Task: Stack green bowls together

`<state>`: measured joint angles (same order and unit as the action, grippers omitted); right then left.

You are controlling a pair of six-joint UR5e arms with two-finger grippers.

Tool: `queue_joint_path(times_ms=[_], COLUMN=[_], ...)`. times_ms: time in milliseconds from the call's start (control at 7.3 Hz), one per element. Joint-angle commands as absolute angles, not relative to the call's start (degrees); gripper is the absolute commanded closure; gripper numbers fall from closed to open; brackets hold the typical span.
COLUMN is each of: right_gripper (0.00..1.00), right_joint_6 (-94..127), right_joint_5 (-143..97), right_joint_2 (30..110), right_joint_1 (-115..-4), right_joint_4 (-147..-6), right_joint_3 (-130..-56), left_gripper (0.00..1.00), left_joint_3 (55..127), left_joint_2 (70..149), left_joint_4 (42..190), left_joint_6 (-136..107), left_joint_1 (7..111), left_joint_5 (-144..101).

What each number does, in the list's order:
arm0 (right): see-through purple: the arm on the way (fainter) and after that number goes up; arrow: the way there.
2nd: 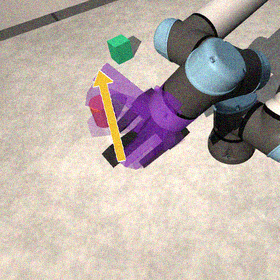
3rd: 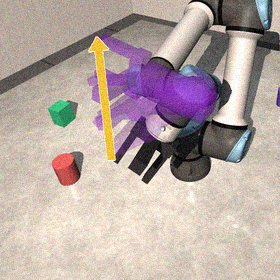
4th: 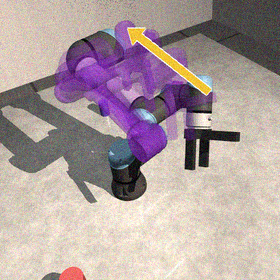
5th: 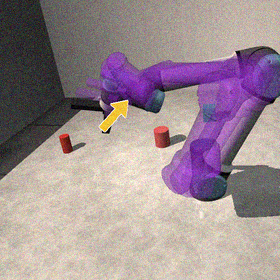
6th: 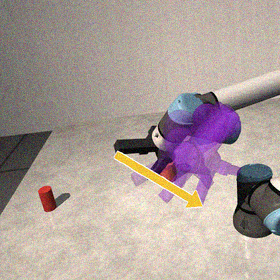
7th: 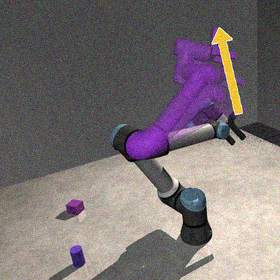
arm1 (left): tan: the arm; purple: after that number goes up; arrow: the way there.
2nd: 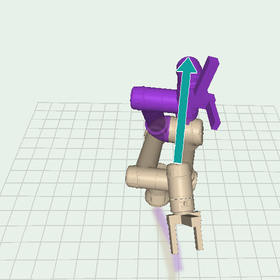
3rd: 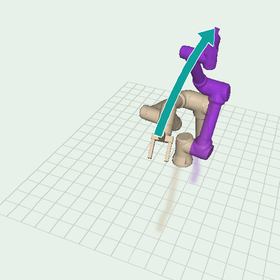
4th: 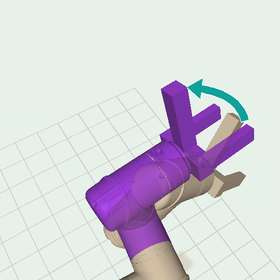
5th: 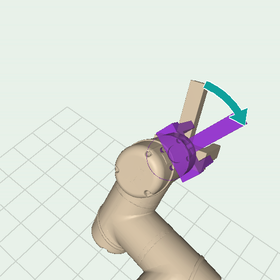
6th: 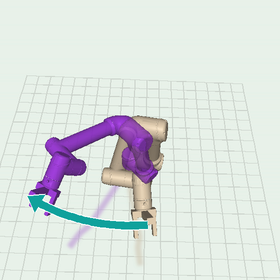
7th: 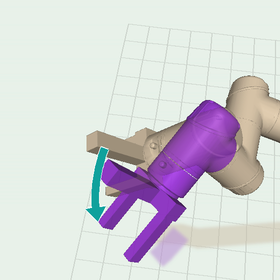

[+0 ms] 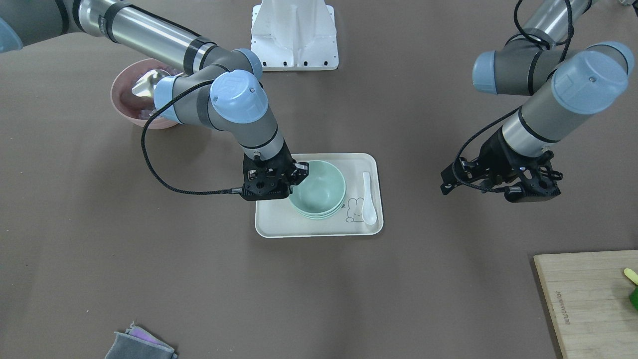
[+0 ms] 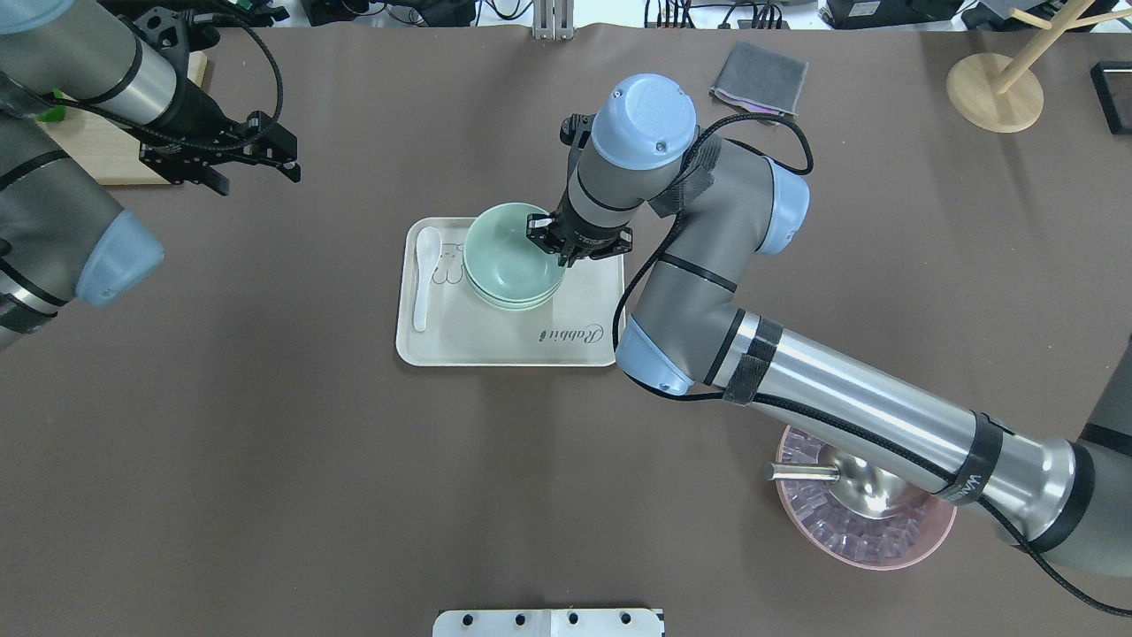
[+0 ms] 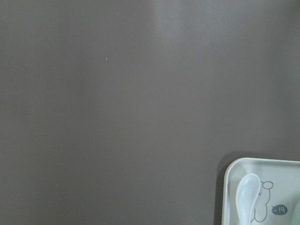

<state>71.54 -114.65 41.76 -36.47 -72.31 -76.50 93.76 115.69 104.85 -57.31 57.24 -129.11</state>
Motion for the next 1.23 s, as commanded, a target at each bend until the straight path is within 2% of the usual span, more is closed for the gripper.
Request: queue_joint_path(times_ms=[0,822,959,1096], right_gripper=[1.00,1.00,0.05,0.00], right_joint_6=[71.46,71.19,71.02,70.58], right_joint_5=[-114.61,-113.55,-113.47,-113.29], right_joint_2=[41.57,41.04,41.04,41.13], right_joint_1=[-36.39,-36.04,-36.04,-36.04], right_joint_4=[-72.25,-72.16,-72.16,-72.07], right_joint_3=[-75.85,-75.41,-75.50,-75.59], left_gripper=[0.02,0.02,0.02,0.02], left_joint_3=[93.52,93.16,93.16,93.16], left_joint_2=[115.75,115.84,115.84,115.84], left_joint_4=[104.85,105.12,105.12,105.12], left_joint_6=[-57.30,-57.30,-57.30,-57.30], left_joint_1=[57.22,57.30,57.30,57.30], left_joint_5=[-129.11,-129.11,-129.11,-129.20])
